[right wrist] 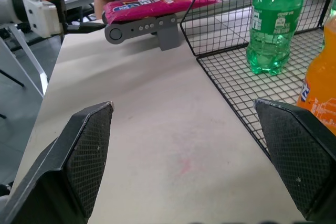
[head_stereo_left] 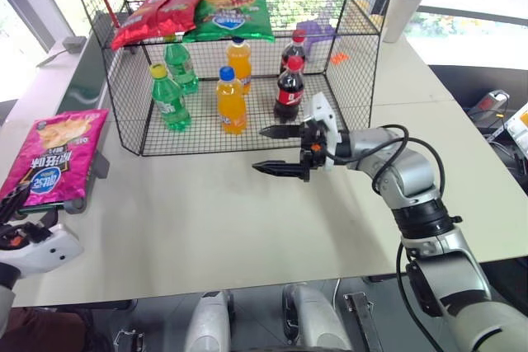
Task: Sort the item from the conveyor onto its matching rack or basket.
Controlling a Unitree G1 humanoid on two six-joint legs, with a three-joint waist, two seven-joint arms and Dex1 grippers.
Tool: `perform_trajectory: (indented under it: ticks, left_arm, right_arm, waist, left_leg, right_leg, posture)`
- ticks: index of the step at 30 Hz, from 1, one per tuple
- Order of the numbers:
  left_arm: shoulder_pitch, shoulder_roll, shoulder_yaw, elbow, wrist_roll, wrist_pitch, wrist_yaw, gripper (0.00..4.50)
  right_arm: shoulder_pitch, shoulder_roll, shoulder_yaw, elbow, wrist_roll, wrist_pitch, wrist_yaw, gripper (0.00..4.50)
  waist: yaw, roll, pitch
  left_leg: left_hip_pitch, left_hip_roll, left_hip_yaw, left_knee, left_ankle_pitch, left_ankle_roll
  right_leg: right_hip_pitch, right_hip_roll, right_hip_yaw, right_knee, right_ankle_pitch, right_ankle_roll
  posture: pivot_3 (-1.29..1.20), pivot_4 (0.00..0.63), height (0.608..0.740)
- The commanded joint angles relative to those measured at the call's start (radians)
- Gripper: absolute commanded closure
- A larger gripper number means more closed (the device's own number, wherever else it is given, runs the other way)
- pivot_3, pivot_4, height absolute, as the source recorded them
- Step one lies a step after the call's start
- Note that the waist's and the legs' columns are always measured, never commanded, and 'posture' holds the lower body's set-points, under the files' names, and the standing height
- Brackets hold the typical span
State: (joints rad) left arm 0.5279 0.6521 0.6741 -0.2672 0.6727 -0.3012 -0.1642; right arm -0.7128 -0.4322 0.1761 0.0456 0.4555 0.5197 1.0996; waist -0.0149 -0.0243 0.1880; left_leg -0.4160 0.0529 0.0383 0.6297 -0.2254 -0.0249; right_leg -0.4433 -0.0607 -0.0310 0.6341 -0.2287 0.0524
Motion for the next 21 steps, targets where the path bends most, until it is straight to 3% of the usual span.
perform_trajectory:
  ticks: [1, 21]
  left_arm:
    - [0.002, 0.007, 0.014, -0.019, 0.028, 0.013, 0.048, 1.01]
    - [-0.101, 0.054, -0.103, 0.059, 0.046, 0.081, 0.075, 1.01]
  right_arm:
    - [0.001, -0.006, -0.030, -0.051, 0.016, 0.004, -0.009, 0.06]
    - [0.011, -0.011, -0.032, -0.068, 0.013, 0.023, -0.038, 0.06]
  waist:
    - [0.000, 0.000, 0.000]
    - [0.002, 0.000, 0.000]
  left_leg:
    - [0.000, 0.000, 0.000, 0.000, 0.000, 0.000]
    - [0.001, 0.000, 0.000, 0.000, 0.000, 0.000]
  right_leg:
    - [0.000, 0.000, 0.000, 0.000, 0.000, 0.000]
    - [0.001, 0.000, 0.000, 0.000, 0.001, 0.002]
  posture:
    - [0.00, 0.150, 0.740]
    - [0.00, 0.150, 0.740]
